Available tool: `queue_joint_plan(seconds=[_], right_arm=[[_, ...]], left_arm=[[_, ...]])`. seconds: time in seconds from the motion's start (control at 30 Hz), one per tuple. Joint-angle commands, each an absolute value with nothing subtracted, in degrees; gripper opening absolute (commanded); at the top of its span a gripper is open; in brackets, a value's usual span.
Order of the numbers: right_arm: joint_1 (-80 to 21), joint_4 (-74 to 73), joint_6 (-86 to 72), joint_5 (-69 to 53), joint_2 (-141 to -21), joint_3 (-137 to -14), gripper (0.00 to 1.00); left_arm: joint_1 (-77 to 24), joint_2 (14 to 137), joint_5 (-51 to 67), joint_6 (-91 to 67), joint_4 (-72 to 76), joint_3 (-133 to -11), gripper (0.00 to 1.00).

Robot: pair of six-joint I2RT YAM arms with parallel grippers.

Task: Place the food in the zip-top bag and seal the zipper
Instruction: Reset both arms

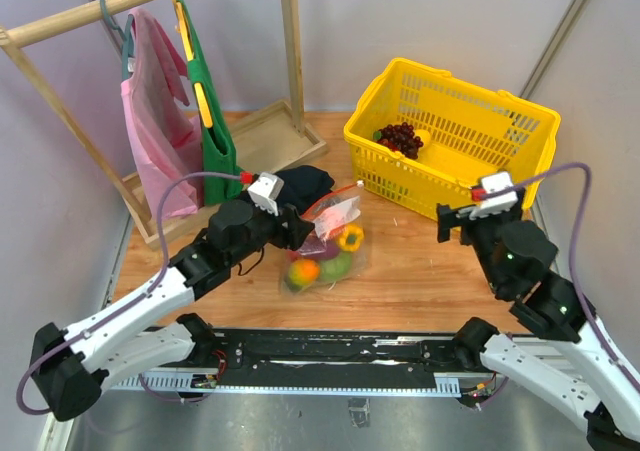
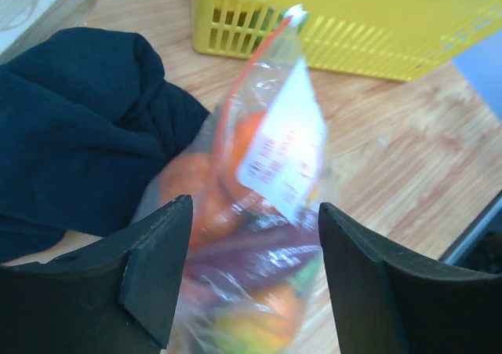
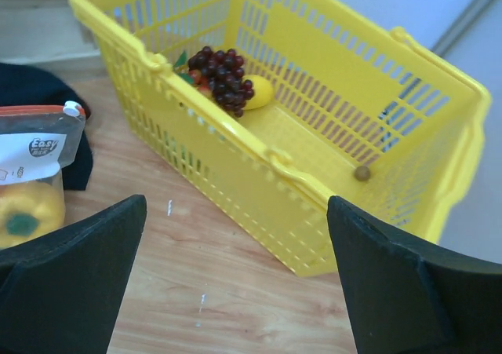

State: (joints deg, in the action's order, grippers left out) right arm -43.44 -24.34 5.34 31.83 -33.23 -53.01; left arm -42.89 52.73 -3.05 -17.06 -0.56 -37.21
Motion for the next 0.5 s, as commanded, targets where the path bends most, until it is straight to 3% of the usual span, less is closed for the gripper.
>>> queue_joint_plan(seconds=[0.0, 0.23, 0.47], right_arm=[[-42.6, -27.6, 4.7, 40.5, -26.8, -52.5, 0.98], [-42.7, -28.0, 8.5, 46.2, -16.5, -49.3, 0.98], [-42.7, -26.4, 5.4, 48.8, -7.4, -43.2, 0.98]], left_arm=[[-42.9, 46.8, -6.0, -21.5, -6.8, -39.8, 0.73], [-42.9, 38.0, -13.5, -23.8, -17.1, -43.8, 0.96], [-42.9, 28.1, -20.6, -22.6, -20.0, -42.7, 0.99]])
